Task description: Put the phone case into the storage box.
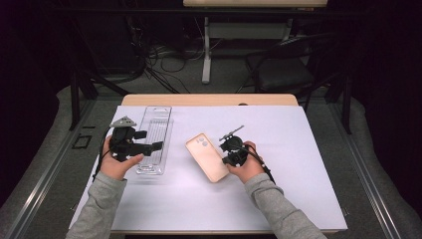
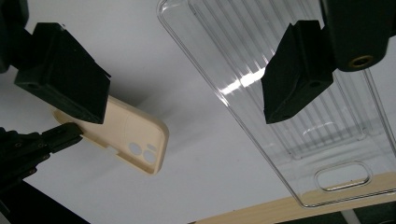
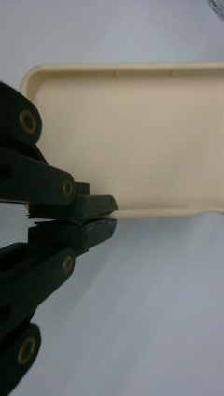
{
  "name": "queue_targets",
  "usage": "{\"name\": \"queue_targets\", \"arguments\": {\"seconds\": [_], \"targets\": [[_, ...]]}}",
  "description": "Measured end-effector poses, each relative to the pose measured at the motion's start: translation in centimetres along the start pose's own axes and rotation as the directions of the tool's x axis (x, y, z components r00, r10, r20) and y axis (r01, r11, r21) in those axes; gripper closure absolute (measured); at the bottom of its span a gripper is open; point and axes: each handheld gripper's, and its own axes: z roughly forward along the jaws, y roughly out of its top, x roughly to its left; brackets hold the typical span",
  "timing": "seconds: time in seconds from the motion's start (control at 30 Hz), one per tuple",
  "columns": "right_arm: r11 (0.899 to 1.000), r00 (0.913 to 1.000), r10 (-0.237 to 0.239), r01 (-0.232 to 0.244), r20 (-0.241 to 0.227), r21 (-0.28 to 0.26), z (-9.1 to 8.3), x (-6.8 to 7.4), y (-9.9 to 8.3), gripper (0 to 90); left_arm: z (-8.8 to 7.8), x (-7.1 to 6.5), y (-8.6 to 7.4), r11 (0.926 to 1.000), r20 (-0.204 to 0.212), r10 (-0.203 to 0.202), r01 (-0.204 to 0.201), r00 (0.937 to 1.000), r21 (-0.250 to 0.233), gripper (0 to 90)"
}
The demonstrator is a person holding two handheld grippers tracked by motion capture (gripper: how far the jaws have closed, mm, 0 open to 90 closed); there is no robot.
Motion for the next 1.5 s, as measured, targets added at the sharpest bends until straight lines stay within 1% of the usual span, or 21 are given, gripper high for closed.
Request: {"name": "queue_targets", "arguments": {"seconds": [0.07,0.1,0.17,0.23,0.27,0.33,0.37,0.47,0.6,0.67,0.7,0.77,0.97,1.07,1.2,1.27,1.3,1.37,1.43,1.47,1.5], "targets": [[1.000,1.0000,0.010,-0.010,0.001,-0.019,-0.3,-0.1,-0.2,88.0,0.0,-0.2,0.0,1.0000,0.003,-0.001,0.001,1.0000,-0.004,15.4],[0.999,0.9999,0.011,-0.011,0.000,-0.038,-0.5,-0.3,-0.4,88.0,0.0,-0.4,0.0,0.9999,0.018,-0.010,0.010,0.9998,-0.013,15.4],[0.999,0.9998,0.016,-0.016,0.007,-0.051,-0.8,-0.3,-0.6,88.0,0.0,-0.6,0.0,0.9999,0.026,-0.005,0.005,0.9997,-0.015,15.4],[0.998,0.9999,0.013,-0.013,0.010,-0.056,-1.0,-0.4,-0.7,88.0,0.0,-0.7,0.0,0.9998,0.027,-0.004,0.005,0.9996,-0.018,15.3],[0.997,0.9998,0.013,-0.012,0.013,-0.082,-1.2,-0.4,-0.9,88.0,0.0,-0.9,0.0,0.9998,0.030,-0.005,0.006,0.9995,-0.020,15.4],[0.997,0.9998,0.015,-0.013,0.015,-0.082,-1.4,-0.4,-1.0,88.0,-0.1,-1.1,0.0,0.9998,0.037,-0.003,0.004,0.9993,-0.020,15.3],[0.994,0.9997,0.018,-0.017,0.013,-0.108,-1.6,-0.4,-1.1,88.0,0.0,-1.3,0.0,0.9996,0.038,-0.009,0.010,0.9993,-0.028,15.3],[0.992,0.9997,0.017,-0.014,0.020,-0.124,-1.9,-0.5,-1.3,88.0,0.0,-1.5,0.0,0.9995,0.041,-0.007,0.008,0.9991,-0.031,15.3],[0.984,0.9994,0.027,-0.023,0.021,-0.176,-2.6,-0.4,-1.5,88.0,0.0,-2.2,0.0,0.9995,0.055,-0.009,0.011,0.9984,-0.031,15.8],[0.982,0.9994,0.027,-0.022,0.022,-0.187,-2.7,-0.4,-1.6,88.1,0.1,-2.3,-0.1,0.9995,0.059,-0.009,0.011,0.9982,-0.029,16.1],[0.978,0.9993,0.021,-0.015,0.030,-0.207,-2.9,-0.3,-1.7,88.0,0.1,-2.4,-0.1,0.9996,0.063,-0.013,0.014,0.9979,-0.026,16.1],[0.975,0.9990,0.018,-0.009,0.040,-0.220,-3.0,-0.1,-1.9,88.0,0.2,-2.6,-0.1,0.9997,0.069,-0.011,0.013,0.9975,-0.023,16.1],[0.968,0.9991,0.027,-0.018,0.032,-0.251,-3.3,0.2,-2.3,88.0,0.4,-2.9,-0.2,0.9996,0.081,-0.011,0.013,0.9967,-0.025,16.0],[0.963,0.9989,0.027,-0.016,0.039,-0.269,-3.4,0.4,-2.6,88.1,0.5,-2.9,-0.3,0.9990,0.107,-0.022,0.026,0.9940,-0.037,15.9],[0.957,0.9989,0.027,-0.015,0.038,-0.290,-3.3,0.7,-2.7,88.0,0.7,-3.0,-0.4,0.9986,0.104,-0.029,0.034,0.9941,-0.041,16.0],[0.953,0.9987,0.027,-0.013,0.043,-0.303,-3.3,0.8,-2.8,88.0,0.8,-3.1,-0.4,0.9985,0.104,-0.027,0.032,0.9942,-0.044,16.3],[0.948,0.9987,0.028,-0.014,0.041,-0.318,-3.3,0.9,-3.0,88.0,0.8,-3.3,-0.4,0.9988,0.105,-0.019,0.023,0.9943,-0.043,16.4],[0.947,0.9987,0.029,-0.014,0.042,-0.322,-3.3,1.0,-3.0,88.0,0.8,-3.4,-0.4,0.9989,0.108,-0.016,0.021,0.9941,-0.042,16.4],[0.939,0.9985,0.029,-0.011,0.047,-0.345,-3.2,1.2,-3.3,88.1,1.0,-3.8,-0.4,0.9990,0.123,-0.012,0.017,0.9923,-0.041,17.2],[0.939,0.9985,0.029,-0.011,0.047,-0.345,-3.2,1.2,-3.3,88.1,1.0,-3.8,-0.4,0.9990,0.123,-0.012,0.017,0.9923,-0.041,17.7],[0.934,0.9984,0.027,-0.008,0.050,-0.357,-3.1,1.4,-3.5,88.1,1.1,-4.1,-0.4,0.9992,0.134,-0.005,0.011,0.9910,-0.040,19.1]]}}
